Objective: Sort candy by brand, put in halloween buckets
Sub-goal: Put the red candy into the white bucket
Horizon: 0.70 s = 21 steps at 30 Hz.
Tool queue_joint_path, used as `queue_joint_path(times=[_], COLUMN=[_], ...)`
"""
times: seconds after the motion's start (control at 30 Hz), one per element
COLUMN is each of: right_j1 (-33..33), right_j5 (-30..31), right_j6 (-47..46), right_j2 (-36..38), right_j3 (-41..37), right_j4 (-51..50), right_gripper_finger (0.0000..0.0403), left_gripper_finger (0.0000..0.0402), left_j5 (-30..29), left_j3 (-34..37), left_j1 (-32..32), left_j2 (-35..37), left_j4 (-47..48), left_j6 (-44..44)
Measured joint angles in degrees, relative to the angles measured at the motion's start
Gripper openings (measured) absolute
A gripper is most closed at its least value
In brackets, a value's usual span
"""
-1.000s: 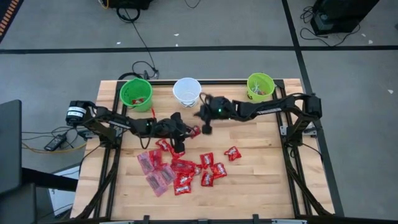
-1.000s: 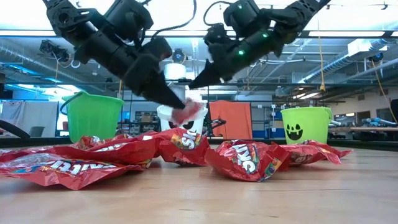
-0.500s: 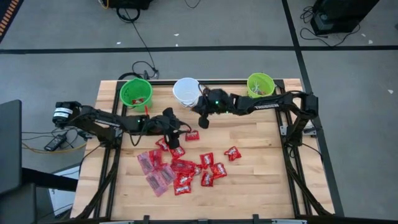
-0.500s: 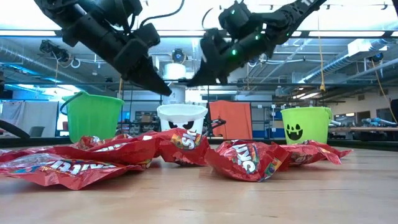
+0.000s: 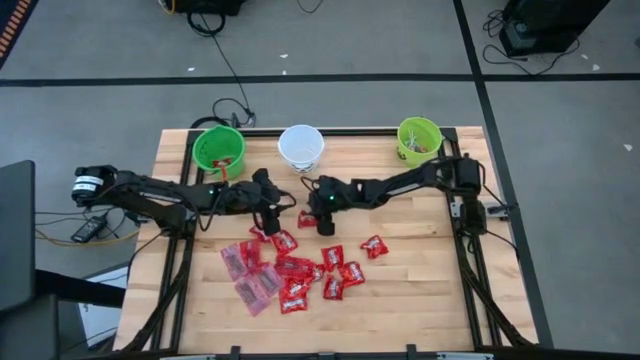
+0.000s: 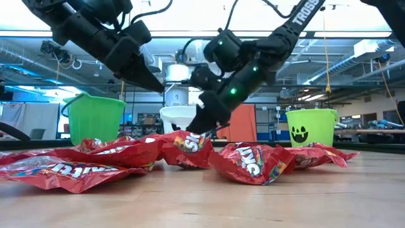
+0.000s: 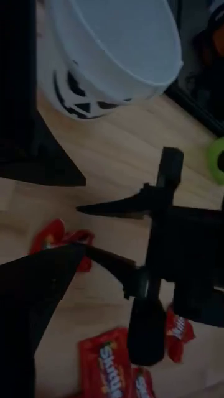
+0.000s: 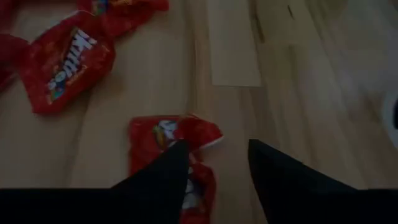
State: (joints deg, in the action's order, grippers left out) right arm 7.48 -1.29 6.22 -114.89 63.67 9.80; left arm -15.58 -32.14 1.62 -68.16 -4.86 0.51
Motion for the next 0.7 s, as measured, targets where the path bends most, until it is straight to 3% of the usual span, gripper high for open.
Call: queue_joint_path(times=[0.13, 0.23, 0.33, 0.5, 0.6, 0.7], right_j1=[-0.1, 0.0, 0.0, 0.5, 0.6, 0.6], right_j5=[-0.3, -1.1, -3.0, -6.5, -5.8, -0.6], right_j6=[0.4, 0.5, 1.4, 3.7, 3.6, 3.2], right_j2=[-1.3, -1.6, -1.3, -1.0, -0.8, 0.7], right_j3=[0.1, 0.1, 0.1, 0.1, 0.0, -0.1], right_j4=[-0.3, -1.0, -2.3, -3.6, -3.8, -4.1], right_gripper_finger=[0.0193, 0.0177, 0.0135, 0.0019, 0.0012, 0.0007], left_gripper_finger=[0.0173, 0.0173, 0.0173, 0.0173, 0.0173, 0.0173], left_j5=[0.0, -0.1, -0.2, -0.4, -1.3, -3.1], left_j3=[0.7, 0.7, 0.7, 0.7, 0.7, 0.7], left_j1=[0.1, 0.3, 0.5, 1.0, 1.4, 1.4], left_j2=[0.5, 0.4, 0.4, 0.4, 0.4, 0.4], left_j4=[-0.5, -0.3, 0.2, 0.4, 1.0, 2.6], left_j6=[-0.1, -0.1, -0.1, 0.0, 0.5, 1.2])
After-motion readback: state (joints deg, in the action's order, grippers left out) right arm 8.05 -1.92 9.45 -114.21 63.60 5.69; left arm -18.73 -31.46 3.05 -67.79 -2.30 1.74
